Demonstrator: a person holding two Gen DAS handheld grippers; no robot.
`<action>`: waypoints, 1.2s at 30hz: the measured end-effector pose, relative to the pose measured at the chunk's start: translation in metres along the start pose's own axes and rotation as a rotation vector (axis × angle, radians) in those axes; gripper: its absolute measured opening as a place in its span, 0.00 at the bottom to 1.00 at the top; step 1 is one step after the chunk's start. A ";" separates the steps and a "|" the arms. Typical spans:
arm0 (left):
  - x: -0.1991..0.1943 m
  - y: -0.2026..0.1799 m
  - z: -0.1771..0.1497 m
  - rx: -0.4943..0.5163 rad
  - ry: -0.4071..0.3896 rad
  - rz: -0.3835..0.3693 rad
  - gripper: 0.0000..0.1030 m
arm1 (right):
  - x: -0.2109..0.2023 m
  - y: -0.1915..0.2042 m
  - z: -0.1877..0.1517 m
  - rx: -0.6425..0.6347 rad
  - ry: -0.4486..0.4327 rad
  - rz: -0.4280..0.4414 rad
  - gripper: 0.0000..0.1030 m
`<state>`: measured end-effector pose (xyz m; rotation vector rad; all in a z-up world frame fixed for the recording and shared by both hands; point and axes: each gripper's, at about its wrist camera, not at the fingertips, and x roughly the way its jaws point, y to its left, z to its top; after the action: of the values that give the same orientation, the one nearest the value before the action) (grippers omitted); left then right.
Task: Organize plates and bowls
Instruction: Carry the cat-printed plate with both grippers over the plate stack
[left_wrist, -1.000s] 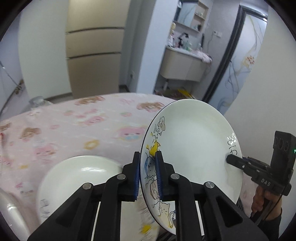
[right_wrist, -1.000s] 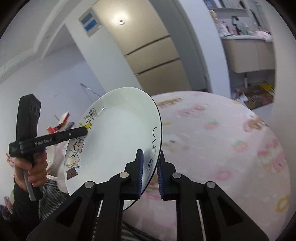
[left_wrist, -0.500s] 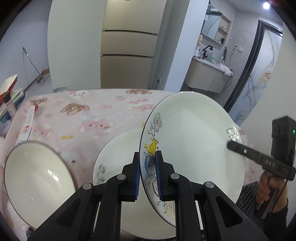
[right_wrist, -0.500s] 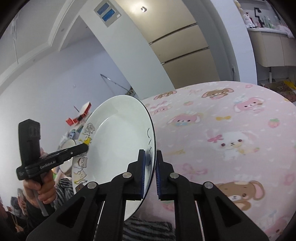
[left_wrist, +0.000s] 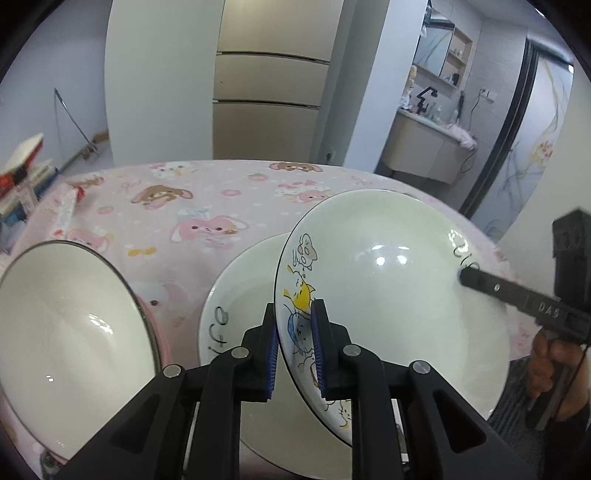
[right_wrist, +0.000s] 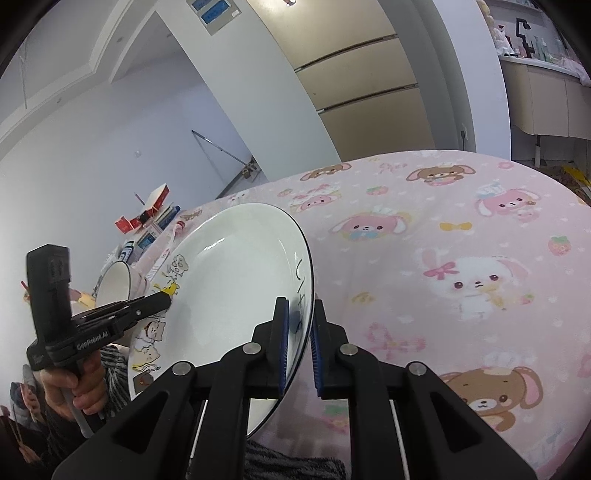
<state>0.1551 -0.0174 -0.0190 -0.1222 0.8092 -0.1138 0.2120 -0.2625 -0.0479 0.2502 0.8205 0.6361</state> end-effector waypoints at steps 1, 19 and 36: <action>0.000 -0.001 -0.001 0.010 -0.005 0.016 0.18 | 0.003 0.001 0.001 0.000 0.004 -0.007 0.11; 0.013 -0.014 -0.013 0.087 0.015 0.202 0.24 | 0.022 0.017 0.005 -0.079 0.035 -0.097 0.12; 0.004 -0.017 -0.019 0.099 -0.017 0.225 0.28 | 0.025 0.025 -0.001 -0.138 0.029 -0.126 0.13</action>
<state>0.1432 -0.0356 -0.0319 0.0610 0.7936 0.0596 0.2136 -0.2278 -0.0525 0.0636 0.8101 0.5760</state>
